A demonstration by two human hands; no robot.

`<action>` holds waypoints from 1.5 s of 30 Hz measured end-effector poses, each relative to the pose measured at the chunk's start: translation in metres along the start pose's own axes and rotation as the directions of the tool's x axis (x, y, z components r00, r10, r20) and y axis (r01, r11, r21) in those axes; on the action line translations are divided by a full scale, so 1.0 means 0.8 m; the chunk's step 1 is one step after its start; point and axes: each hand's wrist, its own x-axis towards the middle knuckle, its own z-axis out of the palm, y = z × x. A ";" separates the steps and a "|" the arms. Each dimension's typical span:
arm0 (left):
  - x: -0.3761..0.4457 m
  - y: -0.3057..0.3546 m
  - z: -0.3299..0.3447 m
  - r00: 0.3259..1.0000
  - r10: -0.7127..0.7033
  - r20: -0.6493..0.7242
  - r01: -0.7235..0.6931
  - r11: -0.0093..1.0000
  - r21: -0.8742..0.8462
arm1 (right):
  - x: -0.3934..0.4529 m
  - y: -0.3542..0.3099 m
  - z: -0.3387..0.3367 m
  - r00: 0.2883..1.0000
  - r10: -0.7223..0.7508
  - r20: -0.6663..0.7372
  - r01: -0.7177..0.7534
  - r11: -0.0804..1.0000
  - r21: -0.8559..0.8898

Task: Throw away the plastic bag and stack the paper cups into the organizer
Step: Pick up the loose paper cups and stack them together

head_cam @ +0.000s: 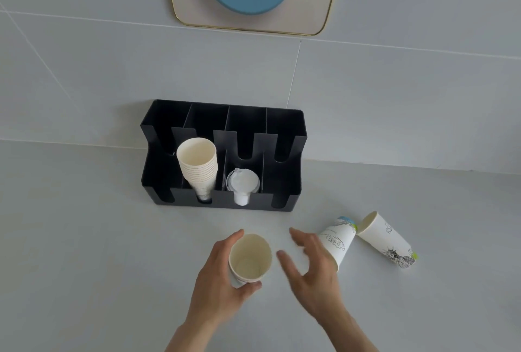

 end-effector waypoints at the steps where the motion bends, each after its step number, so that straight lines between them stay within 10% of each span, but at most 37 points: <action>1: 0.001 -0.001 0.001 1.000 -0.004 -0.001 0.004 1.000 0.005 | 0.006 0.011 -0.006 0.995 -0.003 -0.097 -0.004 0.997 -0.074; 10: 0.001 0.006 0.019 0.999 -0.033 0.006 0.033 0.999 -0.009 | 0.022 0.114 -0.039 0.994 0.108 0.013 -0.081 0.816 -0.572; 21: 0.001 0.015 0.025 0.999 -0.051 -0.004 0.051 0.999 0.009 | 0.037 0.089 -0.059 0.970 -0.023 -0.242 -0.073 0.923 -0.379; 30: -0.002 0.017 0.028 0.998 -0.056 -0.021 0.055 0.998 -0.020 | 0.074 -0.051 -0.098 0.970 0.025 -0.241 0.011 0.989 0.148; 45: -0.006 0.022 0.019 0.997 -0.075 0.022 0.077 0.992 -0.099 | 0.037 -0.044 0.001 0.997 -0.023 0.078 0.041 0.969 -0.243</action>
